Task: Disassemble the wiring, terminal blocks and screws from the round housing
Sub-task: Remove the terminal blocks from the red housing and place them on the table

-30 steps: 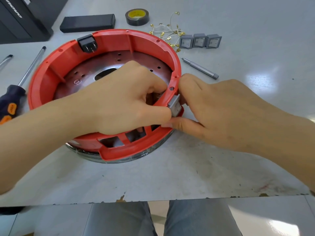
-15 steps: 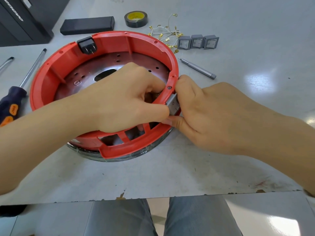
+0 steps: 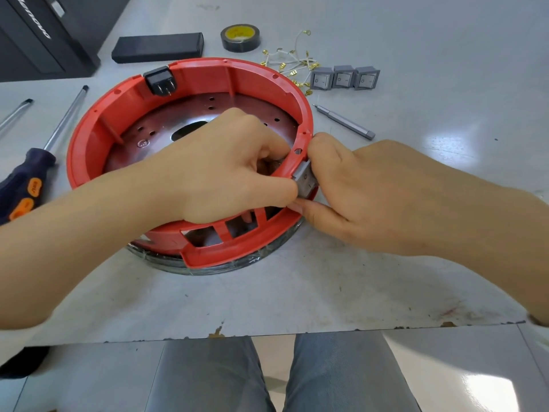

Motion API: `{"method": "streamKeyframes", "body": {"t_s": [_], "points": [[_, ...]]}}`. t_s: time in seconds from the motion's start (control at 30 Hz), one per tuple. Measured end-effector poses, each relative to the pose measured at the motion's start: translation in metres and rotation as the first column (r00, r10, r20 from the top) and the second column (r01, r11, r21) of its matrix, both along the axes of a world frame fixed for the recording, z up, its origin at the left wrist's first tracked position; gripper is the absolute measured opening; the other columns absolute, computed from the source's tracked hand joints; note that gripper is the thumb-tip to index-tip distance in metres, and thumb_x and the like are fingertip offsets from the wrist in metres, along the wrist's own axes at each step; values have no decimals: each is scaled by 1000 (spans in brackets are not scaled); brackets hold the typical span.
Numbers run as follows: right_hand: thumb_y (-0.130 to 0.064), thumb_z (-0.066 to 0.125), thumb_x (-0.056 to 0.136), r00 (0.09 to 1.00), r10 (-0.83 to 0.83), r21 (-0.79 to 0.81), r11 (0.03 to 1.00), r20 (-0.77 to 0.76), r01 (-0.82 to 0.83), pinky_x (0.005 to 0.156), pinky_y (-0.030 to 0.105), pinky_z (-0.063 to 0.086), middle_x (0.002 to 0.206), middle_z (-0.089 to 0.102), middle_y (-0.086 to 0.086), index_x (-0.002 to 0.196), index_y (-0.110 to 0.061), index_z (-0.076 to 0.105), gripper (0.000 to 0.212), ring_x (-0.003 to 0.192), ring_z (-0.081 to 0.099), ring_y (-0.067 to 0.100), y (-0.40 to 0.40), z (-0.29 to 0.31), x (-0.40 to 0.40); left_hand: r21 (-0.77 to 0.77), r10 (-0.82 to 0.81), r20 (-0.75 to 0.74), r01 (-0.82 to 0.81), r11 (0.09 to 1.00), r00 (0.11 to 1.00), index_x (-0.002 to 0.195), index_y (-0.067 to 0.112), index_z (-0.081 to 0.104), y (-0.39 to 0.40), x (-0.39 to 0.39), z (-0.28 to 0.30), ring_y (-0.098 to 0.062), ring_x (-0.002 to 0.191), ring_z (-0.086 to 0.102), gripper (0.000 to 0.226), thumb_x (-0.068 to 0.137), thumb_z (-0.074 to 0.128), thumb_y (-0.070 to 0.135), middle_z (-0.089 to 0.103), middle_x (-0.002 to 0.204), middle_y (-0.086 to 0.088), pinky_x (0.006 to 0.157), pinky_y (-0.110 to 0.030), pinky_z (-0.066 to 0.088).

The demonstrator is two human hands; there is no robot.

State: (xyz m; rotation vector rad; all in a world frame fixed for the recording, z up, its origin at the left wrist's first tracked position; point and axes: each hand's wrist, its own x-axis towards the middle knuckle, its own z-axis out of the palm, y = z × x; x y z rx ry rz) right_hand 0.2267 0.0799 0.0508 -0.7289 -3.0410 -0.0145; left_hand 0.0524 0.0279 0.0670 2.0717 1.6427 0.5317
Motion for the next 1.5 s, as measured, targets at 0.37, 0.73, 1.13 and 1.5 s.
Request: {"method": "streamKeyframes", "body": {"t_s": [0.37, 0.73, 1.13, 1.5], "points": [[-47, 40, 94, 1000, -5, -114, 994, -4, 4, 60, 41, 46, 115, 48, 16, 128, -5, 35, 54, 81, 55, 32, 12, -13, -5, 34, 9, -45, -7, 999, 999, 60, -3, 53, 0, -1, 0, -28, 52, 35, 35, 66, 58, 31, 38, 53, -17, 49, -42, 32], [-64, 19, 88, 996, -63, -81, 995, -64, 58, 43, 26, 30, 64, 31, -17, 85, -36, 12, 29, 44, 34, 4, -1, 2, 9, -40, 47, -133, -52, 998, 990, 73, 13, 63, -4, -1, 2, -12, 54, 53, 32, 69, 51, 43, 58, 59, 1, 55, -27, 44], [-65, 23, 85, 939, 2, -89, 995, -345, -34, 50, 25, 37, 65, 44, -10, 83, -25, 37, 43, 54, 45, 14, 8, -10, 6, 48, 194, -63, -191, 980, 979, 68, 22, 61, -20, 2, 0, -10, 50, 52, 30, 75, 49, 49, 59, 59, -3, 53, -36, 44], [-50, 41, 87, 840, -76, -325, 938, -537, -123, 58, 24, 38, 68, 42, -6, 87, -11, 46, 40, 65, 40, 18, 12, -34, -4, -5, 146, 15, -146, 989, 989, 68, 12, 58, -15, 1, -3, -10, 48, 43, 32, 78, 49, 41, 52, 58, -5, 50, -27, 40]]}}
